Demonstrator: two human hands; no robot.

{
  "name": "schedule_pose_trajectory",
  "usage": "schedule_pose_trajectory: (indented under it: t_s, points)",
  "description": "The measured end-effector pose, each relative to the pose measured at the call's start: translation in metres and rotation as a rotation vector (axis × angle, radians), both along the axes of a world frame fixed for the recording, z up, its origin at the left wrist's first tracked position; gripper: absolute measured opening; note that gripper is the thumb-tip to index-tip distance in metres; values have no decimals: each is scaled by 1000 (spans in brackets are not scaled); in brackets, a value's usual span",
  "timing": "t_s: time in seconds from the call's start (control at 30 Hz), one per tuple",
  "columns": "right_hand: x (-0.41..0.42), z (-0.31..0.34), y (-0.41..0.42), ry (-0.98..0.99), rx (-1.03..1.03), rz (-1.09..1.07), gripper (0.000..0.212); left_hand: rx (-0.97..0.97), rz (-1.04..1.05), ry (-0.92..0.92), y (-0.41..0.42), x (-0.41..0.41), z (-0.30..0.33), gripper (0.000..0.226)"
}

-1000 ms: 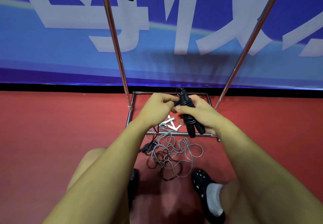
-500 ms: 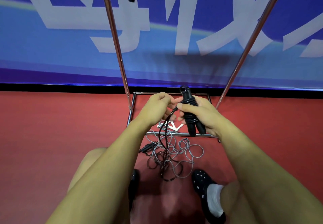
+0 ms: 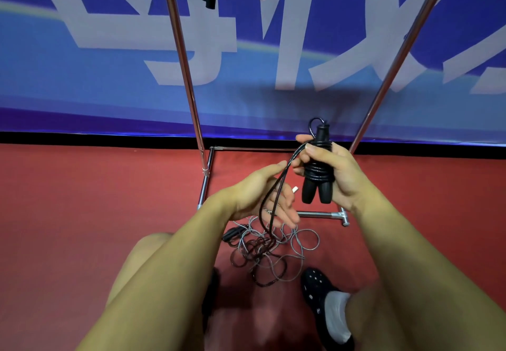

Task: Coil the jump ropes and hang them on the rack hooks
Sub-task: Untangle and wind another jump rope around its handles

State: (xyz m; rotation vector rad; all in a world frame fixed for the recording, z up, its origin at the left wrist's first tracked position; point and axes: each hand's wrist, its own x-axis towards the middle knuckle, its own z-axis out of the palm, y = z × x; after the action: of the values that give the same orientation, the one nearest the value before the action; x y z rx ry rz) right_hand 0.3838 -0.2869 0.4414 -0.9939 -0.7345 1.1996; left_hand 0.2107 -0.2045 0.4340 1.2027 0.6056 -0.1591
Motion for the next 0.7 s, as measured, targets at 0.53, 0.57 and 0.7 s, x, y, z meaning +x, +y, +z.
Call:
schedule_pose_trajectory:
  t_s: [0.53,0.57,0.7]
  points:
    - [14,8,-4,61,-24,-50,38,319,471,-154,13,8,-9,41]
    - [14,8,-5,34,-40,-30,39,480,524,-140,15,6,-8,40]
    - [15,6,-6,-69,-103,-21,39,817,561,-167,18,-1,-1,32]
